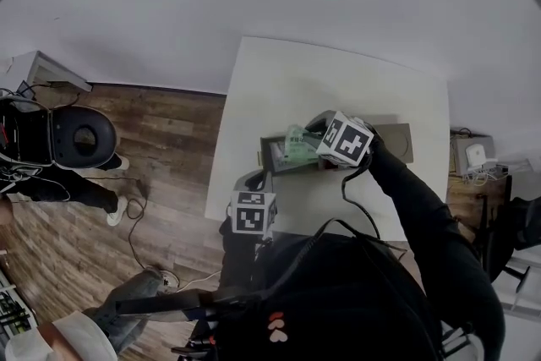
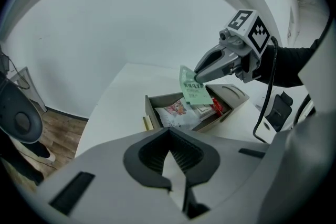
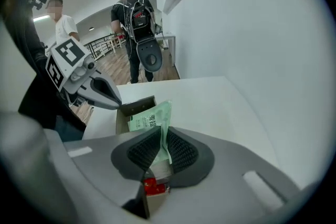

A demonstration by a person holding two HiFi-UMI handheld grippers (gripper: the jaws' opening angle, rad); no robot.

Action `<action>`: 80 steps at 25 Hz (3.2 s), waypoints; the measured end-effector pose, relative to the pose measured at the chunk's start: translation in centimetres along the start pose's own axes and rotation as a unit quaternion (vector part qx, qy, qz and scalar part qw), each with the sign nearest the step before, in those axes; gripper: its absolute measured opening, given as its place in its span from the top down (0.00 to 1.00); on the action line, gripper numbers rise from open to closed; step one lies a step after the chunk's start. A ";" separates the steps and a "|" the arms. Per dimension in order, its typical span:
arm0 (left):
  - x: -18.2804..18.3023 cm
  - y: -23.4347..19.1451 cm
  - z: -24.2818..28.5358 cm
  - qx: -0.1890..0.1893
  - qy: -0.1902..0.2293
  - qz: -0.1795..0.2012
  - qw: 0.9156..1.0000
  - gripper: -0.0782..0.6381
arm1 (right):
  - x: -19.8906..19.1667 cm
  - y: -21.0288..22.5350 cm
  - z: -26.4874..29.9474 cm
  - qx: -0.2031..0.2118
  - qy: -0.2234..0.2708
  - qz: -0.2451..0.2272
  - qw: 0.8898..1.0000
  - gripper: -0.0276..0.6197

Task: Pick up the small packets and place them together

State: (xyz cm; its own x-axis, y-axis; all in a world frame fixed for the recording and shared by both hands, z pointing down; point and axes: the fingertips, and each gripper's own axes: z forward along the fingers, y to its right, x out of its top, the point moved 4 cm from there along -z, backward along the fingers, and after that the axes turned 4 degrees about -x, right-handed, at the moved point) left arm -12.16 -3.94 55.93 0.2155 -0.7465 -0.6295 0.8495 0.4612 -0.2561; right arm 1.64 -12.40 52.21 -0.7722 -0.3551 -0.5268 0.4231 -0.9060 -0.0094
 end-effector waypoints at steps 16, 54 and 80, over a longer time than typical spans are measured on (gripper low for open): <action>0.1 -0.1 0.2 0.011 -0.010 0.009 1.000 0.89 | -11.5 6.9 -14.1 -0.156 0.083 0.210 0.962 0.92; 0.1 0.0 0.4 0.006 -0.004 0.004 1.000 0.89 | -25.4 7.7 -18.2 -0.238 0.067 0.436 0.865 0.80; 0.2 0.0 0.3 -0.004 0.002 0.004 1.000 0.89 | -3.4 -2.5 -2.2 0.061 -0.081 -0.093 0.991 0.80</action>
State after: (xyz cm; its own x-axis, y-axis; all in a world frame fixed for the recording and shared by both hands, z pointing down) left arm -12.00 -4.23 56.06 0.2205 -0.7404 -0.6349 0.8434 0.4717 -0.2573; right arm 4.29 -8.46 52.15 -0.9014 -0.2032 -0.3823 0.2143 -0.9767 0.0138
